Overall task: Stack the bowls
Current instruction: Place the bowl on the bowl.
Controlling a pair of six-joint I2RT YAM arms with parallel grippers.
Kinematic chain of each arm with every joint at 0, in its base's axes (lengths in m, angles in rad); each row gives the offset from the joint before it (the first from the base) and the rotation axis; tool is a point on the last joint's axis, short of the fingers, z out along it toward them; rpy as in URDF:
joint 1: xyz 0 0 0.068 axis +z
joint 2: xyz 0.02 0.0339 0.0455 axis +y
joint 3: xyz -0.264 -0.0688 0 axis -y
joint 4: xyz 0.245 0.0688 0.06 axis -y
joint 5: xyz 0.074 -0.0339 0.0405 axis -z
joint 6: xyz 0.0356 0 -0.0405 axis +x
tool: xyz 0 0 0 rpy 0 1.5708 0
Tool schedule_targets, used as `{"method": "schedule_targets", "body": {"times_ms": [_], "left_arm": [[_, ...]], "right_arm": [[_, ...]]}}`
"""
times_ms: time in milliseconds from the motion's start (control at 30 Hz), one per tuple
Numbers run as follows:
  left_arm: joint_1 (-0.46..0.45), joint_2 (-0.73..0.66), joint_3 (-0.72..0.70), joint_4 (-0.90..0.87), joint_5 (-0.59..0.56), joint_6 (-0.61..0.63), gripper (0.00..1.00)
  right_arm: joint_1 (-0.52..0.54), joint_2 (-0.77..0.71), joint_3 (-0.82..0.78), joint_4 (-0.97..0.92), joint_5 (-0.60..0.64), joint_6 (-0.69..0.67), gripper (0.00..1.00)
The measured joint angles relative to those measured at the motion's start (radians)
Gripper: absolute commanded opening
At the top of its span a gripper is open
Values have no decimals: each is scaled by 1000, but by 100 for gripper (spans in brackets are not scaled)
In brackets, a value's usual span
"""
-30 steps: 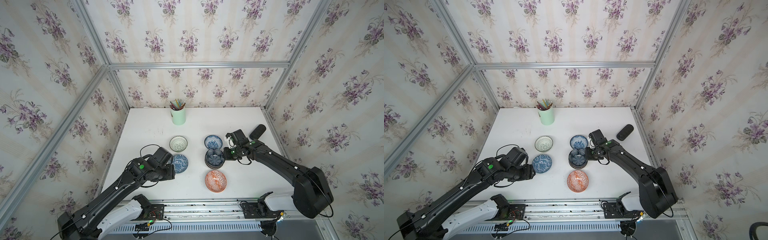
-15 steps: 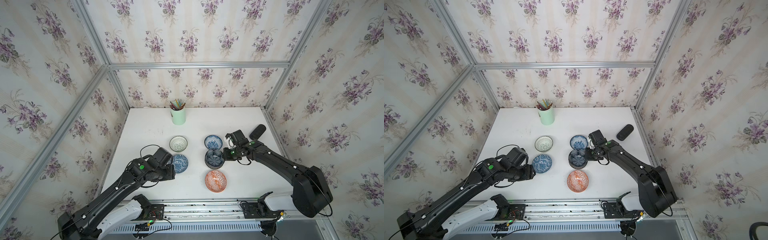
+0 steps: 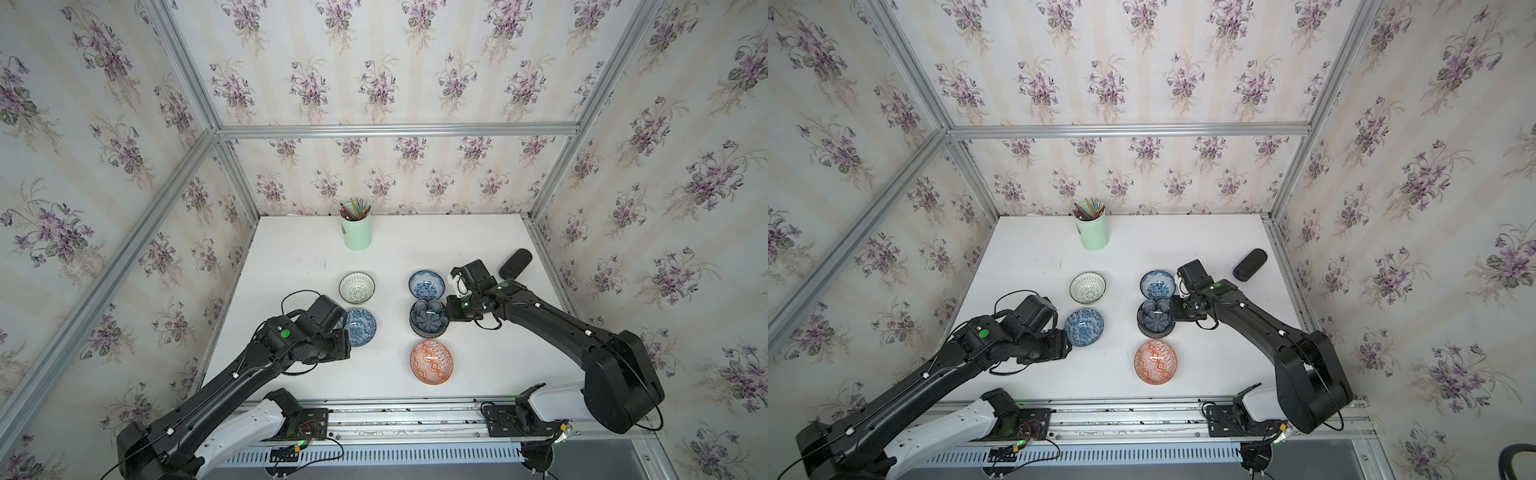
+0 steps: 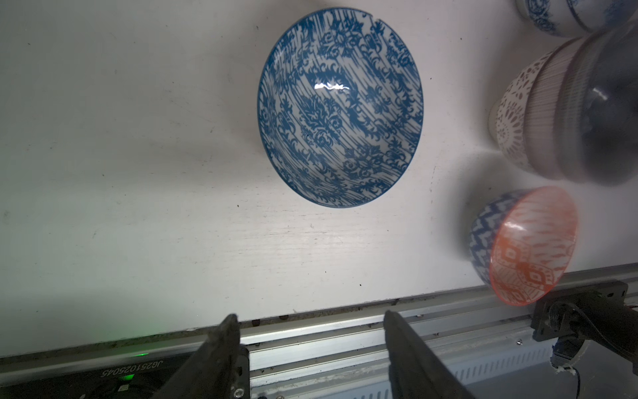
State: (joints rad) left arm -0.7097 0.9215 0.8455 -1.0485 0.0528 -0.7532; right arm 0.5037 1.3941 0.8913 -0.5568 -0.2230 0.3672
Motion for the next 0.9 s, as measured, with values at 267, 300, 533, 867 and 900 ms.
{"method": "schedule_targets", "body": {"times_ms": [267,300,533,867,900], "left_arm": [[0,1,0,0,0,0,68],[0,2,0,0,0,0,68],[0,13,2,0,5,0,68],[0,27,3,3,8,1,68],[0,29,3,3,8,1,68]], "right_arm": [[4,0,0,0,-2,0,7],[5,0,0,0,-2,0,7],[6,-6,0,0,-10,0,5],[6,1,0,13,-21,0,5],[6,3,0,14,-21,0,5]]}}
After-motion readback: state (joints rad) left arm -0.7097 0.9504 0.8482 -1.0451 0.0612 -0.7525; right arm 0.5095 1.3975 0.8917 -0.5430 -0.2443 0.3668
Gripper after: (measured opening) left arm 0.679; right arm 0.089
